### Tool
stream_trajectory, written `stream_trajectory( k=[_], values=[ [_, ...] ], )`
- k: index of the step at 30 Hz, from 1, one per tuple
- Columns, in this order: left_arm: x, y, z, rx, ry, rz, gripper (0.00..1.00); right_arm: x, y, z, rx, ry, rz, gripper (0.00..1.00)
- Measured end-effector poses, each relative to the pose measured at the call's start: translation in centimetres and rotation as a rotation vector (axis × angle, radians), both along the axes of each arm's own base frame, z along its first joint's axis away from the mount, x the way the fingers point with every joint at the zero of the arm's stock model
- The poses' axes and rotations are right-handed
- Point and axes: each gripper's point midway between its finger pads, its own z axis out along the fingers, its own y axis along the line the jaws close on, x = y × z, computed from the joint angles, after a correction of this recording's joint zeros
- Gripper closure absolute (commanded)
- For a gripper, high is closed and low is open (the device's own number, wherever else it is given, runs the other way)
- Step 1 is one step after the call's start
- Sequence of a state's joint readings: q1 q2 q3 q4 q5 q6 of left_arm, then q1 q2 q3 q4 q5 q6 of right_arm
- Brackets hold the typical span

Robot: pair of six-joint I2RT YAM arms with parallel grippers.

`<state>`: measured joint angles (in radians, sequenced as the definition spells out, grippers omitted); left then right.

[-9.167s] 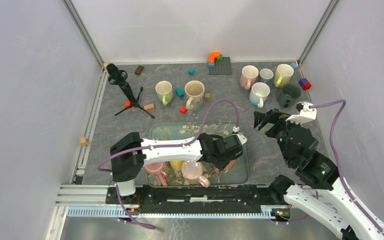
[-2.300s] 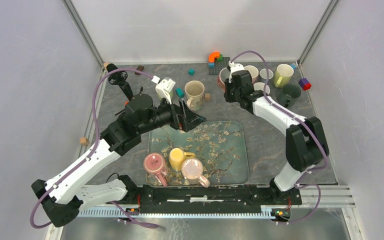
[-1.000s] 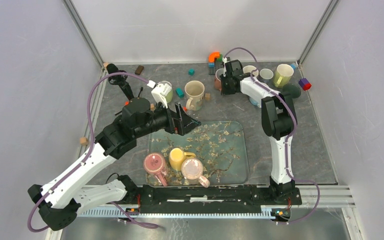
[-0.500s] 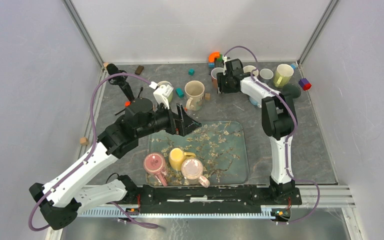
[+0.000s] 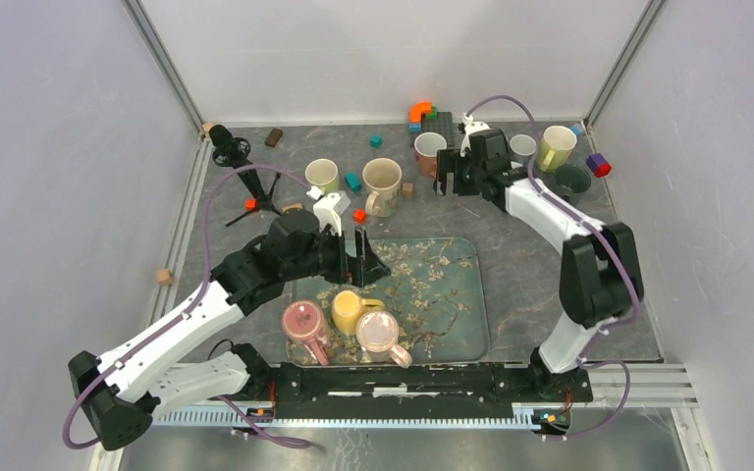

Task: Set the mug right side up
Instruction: Place the cup at the center of the board, then turn over the cup on the tray.

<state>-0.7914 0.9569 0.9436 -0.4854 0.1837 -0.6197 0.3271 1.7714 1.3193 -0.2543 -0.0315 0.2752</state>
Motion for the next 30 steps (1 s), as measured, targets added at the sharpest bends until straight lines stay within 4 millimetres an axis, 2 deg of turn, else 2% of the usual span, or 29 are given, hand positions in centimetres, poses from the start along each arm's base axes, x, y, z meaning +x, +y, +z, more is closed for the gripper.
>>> stream_trajectory(
  k=[3, 6, 10, 14, 18, 23, 30],
  values=[
    [-0.5, 0.6, -2.7, 0.051, 0.048, 0.003, 0.0, -2.3, -0.2, 0.8, 0.022, -0.03, 0.012, 0.02],
    [-0.9, 1.3, -4.4, 0.095, 0.081, 0.013, 0.0, -6.0, -0.4, 0.6, 0.031, -0.029, 0.038, 0.02],
    [-1.7, 2.0, -5.9, 0.132, 0.102, 0.015, 0.0, -9.9, 0.0, 0.2, 0.037, -0.029, 0.086, 0.02],
    [-3.4, 2.3, -6.4, 0.167, 0.105, -0.011, 0.0, -12.6, 0.3, 0.2, 0.044, -0.037, 0.127, 0.02],
    [-6.1, 2.2, -6.7, 0.199, 0.119, -0.05, 0.0, -14.2, 0.1, 0.3, 0.049, -0.049, 0.141, 0.02],
    [-9.1, 2.5, -7.4, 0.238, 0.16, -0.065, 0.0, -15.0, -0.1, 0.5, 0.05, -0.064, 0.15, 0.02],
    [-11.5, 2.2, -8.4, 0.277, 0.214, -0.09, 0.0, -15.7, -0.5, 0.2, 0.048, -0.062, 0.151, 0.02]
  ],
)
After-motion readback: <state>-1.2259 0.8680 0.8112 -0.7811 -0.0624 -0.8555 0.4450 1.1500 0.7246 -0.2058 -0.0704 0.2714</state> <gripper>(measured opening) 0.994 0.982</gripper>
